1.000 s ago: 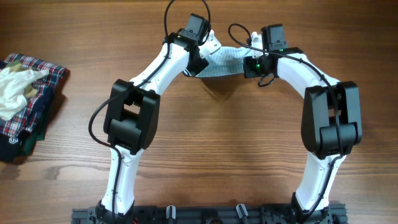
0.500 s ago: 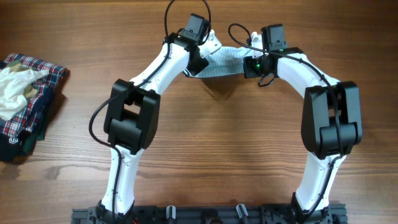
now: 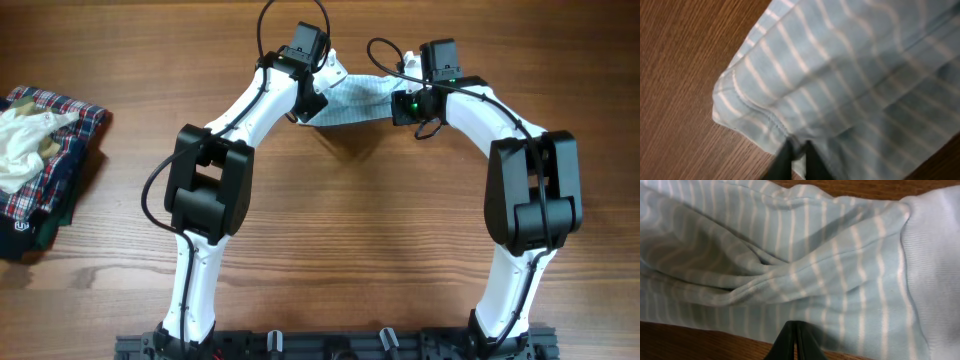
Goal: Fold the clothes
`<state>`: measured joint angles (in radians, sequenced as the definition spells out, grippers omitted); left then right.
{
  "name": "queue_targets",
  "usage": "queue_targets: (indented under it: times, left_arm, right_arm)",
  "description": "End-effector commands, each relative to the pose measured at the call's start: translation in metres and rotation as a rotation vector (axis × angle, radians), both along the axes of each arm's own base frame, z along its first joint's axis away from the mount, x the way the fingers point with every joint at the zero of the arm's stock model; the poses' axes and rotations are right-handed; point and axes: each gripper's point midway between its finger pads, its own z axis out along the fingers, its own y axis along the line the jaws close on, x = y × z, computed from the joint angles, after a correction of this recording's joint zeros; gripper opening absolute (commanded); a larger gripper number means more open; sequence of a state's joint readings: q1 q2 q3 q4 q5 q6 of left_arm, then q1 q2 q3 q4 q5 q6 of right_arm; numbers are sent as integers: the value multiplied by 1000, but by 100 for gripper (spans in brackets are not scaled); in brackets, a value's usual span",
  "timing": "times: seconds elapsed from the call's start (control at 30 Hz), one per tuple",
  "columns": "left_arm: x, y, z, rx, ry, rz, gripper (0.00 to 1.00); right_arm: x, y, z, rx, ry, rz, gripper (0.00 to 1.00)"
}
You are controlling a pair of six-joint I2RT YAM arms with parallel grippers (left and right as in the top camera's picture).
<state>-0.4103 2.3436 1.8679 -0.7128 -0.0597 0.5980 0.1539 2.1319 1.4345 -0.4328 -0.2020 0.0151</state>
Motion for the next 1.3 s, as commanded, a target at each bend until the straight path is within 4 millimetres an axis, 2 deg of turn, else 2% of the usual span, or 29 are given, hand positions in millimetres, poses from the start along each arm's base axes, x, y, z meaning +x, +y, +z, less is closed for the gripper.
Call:
queue_targets:
  times: [0.0, 0.07, 0.1, 0.13, 0.2, 0.23, 0.4, 0.47, 0.5, 0.53, 0.57, 0.63, 0.67, 0.73, 0.87, 1.0, 1.07, 1.13, 1.17, 1.2, 1.27]
  left_arm:
    - [-4, 2, -15, 14, 28, 0, 4]
    - [-3, -3, -9, 18, 10, -7, 6]
    - [-2, -6, 0, 18, -9, -11, 25]
    - [-1, -10, 9, 9, -28, -16, 35]
    - [2, -15, 28, -9, -67, -23, 68]
    - [4, -17, 31, -14, -78, -24, 80]
    - [-5, -12, 9, 36, -23, -79, 77]
    - [-7, -10, -1, 43, -5, -78, 70]
    - [-7, -10, -1, 44, -4, -77, 64]
    - [-6, -11, 0, 42, -9, -77, 48]
    - [-4, -11, 1, 39, -16, -77, 41]
    - [-5, -12, 1, 39, -15, -79, 20]
    - [-5, -12, 0, 40, -12, -78, 19]
    - [-6, -12, 0, 40, -11, -78, 25]
    - [-8, -10, -1, 45, 1, -79, 27]
    - [-13, -8, -3, 54, 22, -79, 4]
    - [-13, -10, -1, 53, 18, -82, 4]
    - [-13, -11, 7, 48, 6, -84, 4]
    - [-11, -13, 19, 38, -16, -85, 4]
    - [-9, -15, 46, 18, -62, -85, 4]
    - [-14, -12, 60, 18, -62, -85, 4]
  right_arm:
    - [-4, 2, -10, 8, 28, -6, 4]
    - [-4, 1, -10, 5, 27, -7, 4]
    - [-4, 1, -10, 5, 28, -8, 4]
    - [-4, 1, -10, 5, 28, -8, 4]
    - [-4, 1, -10, 5, 28, -8, 4]
    - [-4, 1, -10, 5, 28, -8, 4]
    - [-5, 1, -10, 1, 30, -8, 4]
    - [-4, 1, -10, 0, 29, -7, 4]
    - [-5, 1, -10, 0, 30, -7, 4]
    - [-5, 1, -11, 0, 30, -8, 4]
    - [-5, 1, -11, 0, 30, -7, 4]
    - [-5, 1, -11, 0, 31, -7, 4]
    - [-5, 1, -11, 0, 31, -8, 4]
    - [-5, 0, -11, -4, 34, -9, 4]
    - [-6, -1, -12, -9, 37, -11, 4]
    - [-6, -1, -12, -11, 37, -13, 4]
    - [-6, -1, -12, -11, 37, -13, 4]
    - [-6, -1, -12, -11, 37, -13, 4]
    - [-6, -1, -12, -11, 37, -13, 4]
    - [-6, -1, -12, -11, 36, -13, 4]
    - [-6, -1, -12, -11, 36, -13, 4]
